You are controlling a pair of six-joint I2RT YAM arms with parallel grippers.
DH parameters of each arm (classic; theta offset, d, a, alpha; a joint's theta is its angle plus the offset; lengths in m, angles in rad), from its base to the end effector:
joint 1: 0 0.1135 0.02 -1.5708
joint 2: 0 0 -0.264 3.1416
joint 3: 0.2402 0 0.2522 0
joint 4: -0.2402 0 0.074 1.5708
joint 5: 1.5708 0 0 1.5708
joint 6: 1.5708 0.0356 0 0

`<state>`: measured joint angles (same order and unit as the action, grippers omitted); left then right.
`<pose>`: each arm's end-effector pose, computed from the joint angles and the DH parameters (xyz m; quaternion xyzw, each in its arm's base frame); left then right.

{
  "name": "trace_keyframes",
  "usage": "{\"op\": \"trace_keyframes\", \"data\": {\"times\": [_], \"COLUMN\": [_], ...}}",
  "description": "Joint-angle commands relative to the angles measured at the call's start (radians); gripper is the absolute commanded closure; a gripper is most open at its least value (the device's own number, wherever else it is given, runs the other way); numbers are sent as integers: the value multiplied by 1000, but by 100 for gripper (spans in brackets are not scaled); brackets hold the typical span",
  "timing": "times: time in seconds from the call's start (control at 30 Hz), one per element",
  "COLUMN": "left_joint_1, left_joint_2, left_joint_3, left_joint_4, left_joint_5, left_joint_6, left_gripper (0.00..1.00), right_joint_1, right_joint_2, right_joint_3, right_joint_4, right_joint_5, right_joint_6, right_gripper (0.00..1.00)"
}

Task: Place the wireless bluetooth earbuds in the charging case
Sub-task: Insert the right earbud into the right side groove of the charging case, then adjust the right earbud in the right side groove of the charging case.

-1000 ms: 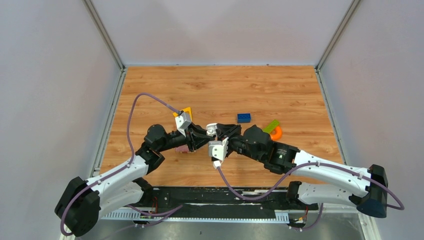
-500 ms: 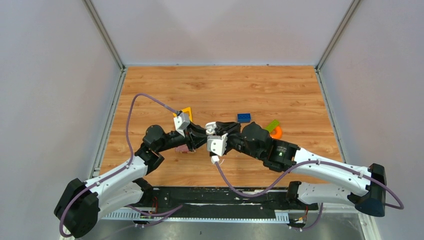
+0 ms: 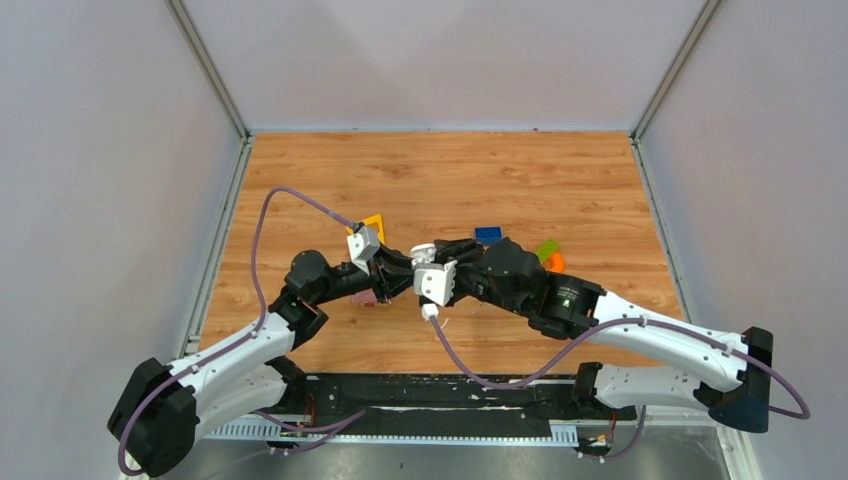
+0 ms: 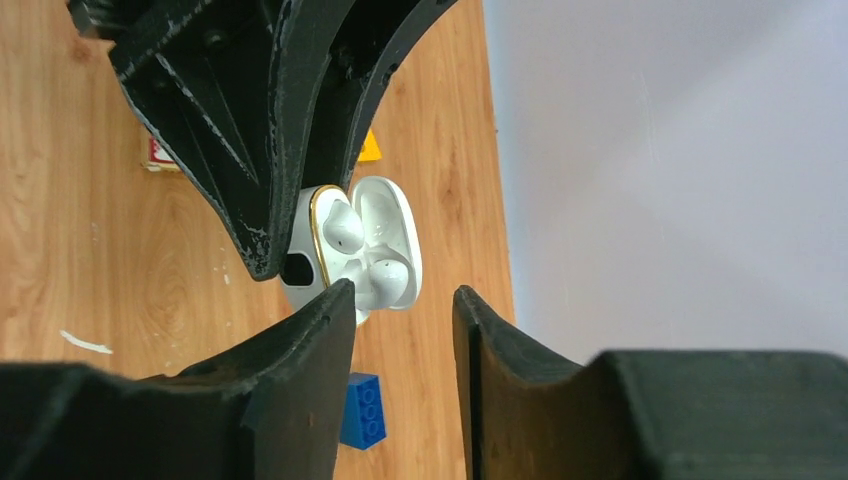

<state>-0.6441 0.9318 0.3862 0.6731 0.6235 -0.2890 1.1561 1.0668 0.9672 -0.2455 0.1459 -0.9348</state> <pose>0.1516 -0.1398 0.2627 0.3377 0.5782 -0.5024 0.5470 0.1035 0.2221 0.3431 -0.6848 0.4454 0.0041 0.5767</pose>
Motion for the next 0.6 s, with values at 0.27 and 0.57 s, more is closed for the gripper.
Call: {"op": "trace_keyframes", "data": {"times": [0.27, 0.57], "left_joint_1": [3, 2], "left_joint_2": [-25, -22], "left_joint_3": [13, 11], "left_joint_4": [21, -3], "left_joint_5": [1, 45], "left_joint_6": [47, 96], "left_gripper": [100, 100], "right_joint_1": [-48, -269], "right_joint_2": [-25, 176], "right_joint_3": [266, 576], "right_joint_4": [-378, -765], "right_joint_5": [-227, -601], "right_joint_6": [256, 503], "right_gripper": [34, 59]}}
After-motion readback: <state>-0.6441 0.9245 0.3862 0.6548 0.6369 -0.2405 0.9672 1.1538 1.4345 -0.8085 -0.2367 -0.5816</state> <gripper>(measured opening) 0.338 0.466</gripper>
